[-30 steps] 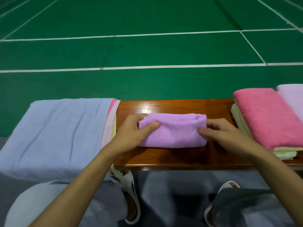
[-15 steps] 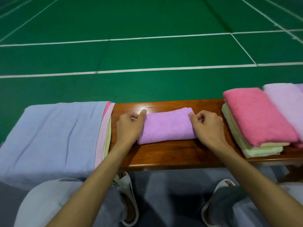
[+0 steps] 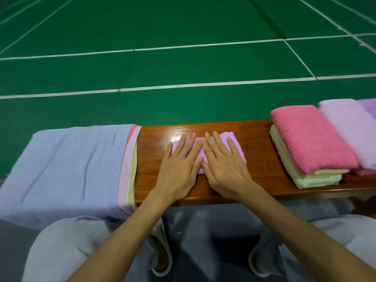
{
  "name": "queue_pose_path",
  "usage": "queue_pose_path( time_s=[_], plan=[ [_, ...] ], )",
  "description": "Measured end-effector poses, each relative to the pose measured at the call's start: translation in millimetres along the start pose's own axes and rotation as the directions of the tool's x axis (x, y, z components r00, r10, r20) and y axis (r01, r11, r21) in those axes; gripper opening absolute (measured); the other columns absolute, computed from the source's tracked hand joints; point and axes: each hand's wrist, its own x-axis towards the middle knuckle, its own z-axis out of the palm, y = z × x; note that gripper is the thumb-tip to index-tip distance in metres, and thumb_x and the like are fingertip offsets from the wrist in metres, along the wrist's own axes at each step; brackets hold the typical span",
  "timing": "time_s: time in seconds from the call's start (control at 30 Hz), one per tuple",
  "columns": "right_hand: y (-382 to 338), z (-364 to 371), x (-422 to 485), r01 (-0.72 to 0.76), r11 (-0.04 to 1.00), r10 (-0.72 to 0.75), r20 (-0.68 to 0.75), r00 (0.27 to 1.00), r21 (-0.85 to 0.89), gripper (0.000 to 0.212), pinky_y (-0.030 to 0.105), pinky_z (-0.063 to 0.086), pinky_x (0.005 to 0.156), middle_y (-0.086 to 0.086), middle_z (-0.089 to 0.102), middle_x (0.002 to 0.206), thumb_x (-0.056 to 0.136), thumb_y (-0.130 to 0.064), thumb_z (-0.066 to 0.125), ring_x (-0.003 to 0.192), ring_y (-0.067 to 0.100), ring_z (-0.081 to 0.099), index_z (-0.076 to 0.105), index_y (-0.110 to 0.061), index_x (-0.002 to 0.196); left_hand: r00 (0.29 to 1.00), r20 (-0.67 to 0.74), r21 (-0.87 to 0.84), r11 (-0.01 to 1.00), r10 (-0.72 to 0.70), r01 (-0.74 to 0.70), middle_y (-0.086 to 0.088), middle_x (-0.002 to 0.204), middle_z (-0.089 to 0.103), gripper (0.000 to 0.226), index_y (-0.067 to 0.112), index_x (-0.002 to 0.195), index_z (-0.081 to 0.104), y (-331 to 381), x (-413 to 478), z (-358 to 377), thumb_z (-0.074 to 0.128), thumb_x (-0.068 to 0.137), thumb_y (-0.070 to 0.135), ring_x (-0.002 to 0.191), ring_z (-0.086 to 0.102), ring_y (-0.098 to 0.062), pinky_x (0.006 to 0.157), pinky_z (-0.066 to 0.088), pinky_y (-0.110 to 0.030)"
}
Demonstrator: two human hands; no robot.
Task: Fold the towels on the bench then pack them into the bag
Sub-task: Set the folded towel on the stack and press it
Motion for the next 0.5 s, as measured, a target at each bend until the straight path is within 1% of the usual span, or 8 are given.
queue_pose_path(
  time_s=[0.07,0.1,0.2,0.27,0.33,0.43,0.47,0.5],
  plan=[
    [7.9,-0.1,-1.0,-0.032,0.999,0.032,-0.006,0.999,0.006,0.071,0.052,0.009,0.127,0.011,0.02,0.168,0.103,-0.047,0.013,0.158,0.026,0.01,0.024,-0.007,0.16,0.999,-0.008,0.001,0.999,-0.035,0.035,0.005,0.172,0.007,0.062,0.036,0.164,0.012,-8.5,-0.3,3.5,0.0,0.106,0.052,0.159,-0.002,-0.017,0.128,0.006,-0.047],
    [13.1,0.0,-2.8,-0.064,0.998,0.064,-0.004,0.998,0.01,0.071,0.053,0.012,0.127,0.01,0.02,0.168,0.103,-0.047,0.013,0.158,0.026,0.01,0.024,-0.007,0.161,0.998,-0.011,-0.011,0.998,-0.059,0.059,0.006,0.172,0.008,0.06,0.039,0.163,0.012,-12.8,-1.9,3.4,0.0,0.106,0.052,0.159,-0.001,-0.018,0.127,0.005,-0.047],
    [33.2,-2.4,-8.5,-0.184,0.982,0.183,0.032,0.983,0.044,0.073,0.05,0.012,0.127,0.003,0.009,0.171,0.1,-0.049,0.006,0.158,0.023,0.003,0.016,-0.013,0.163,0.99,0.004,-0.049,0.989,-0.141,0.141,0.006,0.172,0.009,0.063,0.042,0.162,0.014,-24.5,-4.3,0.2,-0.003,0.103,0.054,0.159,0.002,-0.022,0.128,0.005,-0.05],
    [39.8,-4.6,-10.0,-0.213,0.974,0.21,0.05,0.976,0.082,0.074,0.048,0.012,0.127,0.002,0.006,0.171,0.099,-0.049,0.004,0.158,0.023,0.004,0.014,-0.014,0.163,0.984,0.023,-0.076,0.982,-0.174,0.175,0.005,0.172,0.01,0.068,0.043,0.162,0.015,-27.7,-3.5,-0.5,-0.008,0.1,0.058,0.159,0.003,-0.023,0.128,0.006,-0.051],
    [39.1,-4.6,-10.3,-0.211,0.97,0.206,0.053,0.977,0.121,0.072,0.045,0.014,0.127,0.003,0.007,0.171,0.1,-0.046,0.008,0.158,0.023,0.006,0.015,-0.012,0.163,0.982,0.035,-0.111,0.975,-0.188,0.191,0.003,0.172,0.011,0.069,0.044,0.162,0.016,-27.0,-3.6,0.0,-0.008,0.099,0.059,0.159,0.004,-0.024,0.128,0.007,-0.052],
    [38.5,-6.1,-9.2,-0.218,0.955,0.212,0.048,0.976,0.199,0.072,0.043,0.016,0.126,0.003,0.009,0.171,0.099,-0.045,0.014,0.157,0.023,0.011,0.019,-0.013,0.163,0.981,0.024,-0.154,0.969,-0.194,0.195,0.001,0.171,0.018,0.063,0.042,0.16,0.021,-25.0,-3.5,-0.7,0.002,0.102,0.057,0.159,0.01,-0.025,0.128,0.01,-0.051],
    [39.0,-9.1,-8.5,-0.219,0.946,0.214,0.047,0.976,0.237,0.072,0.043,0.017,0.125,0.003,0.011,0.171,0.098,-0.045,0.018,0.157,0.024,0.014,0.02,-0.014,0.163,0.977,-0.001,-0.181,0.961,-0.213,0.209,0.0,0.169,0.024,0.063,0.039,0.16,0.026,-24.5,-3.5,-1.9,0.008,0.103,0.058,0.157,0.017,-0.025,0.128,0.015,-0.051],
    [39.4,-13.1,-7.1,-0.237,0.929,0.231,0.054,0.971,0.283,0.073,0.042,0.018,0.125,0.005,0.012,0.171,0.096,-0.045,0.023,0.156,0.024,0.017,0.021,-0.014,0.162,0.965,-0.041,-0.207,0.947,-0.258,0.244,-0.001,0.165,0.034,0.063,0.036,0.158,0.034,-23.1,-4.1,-4.3,0.015,0.103,0.06,0.154,0.028,-0.026,0.125,0.022,-0.051]
  ],
)
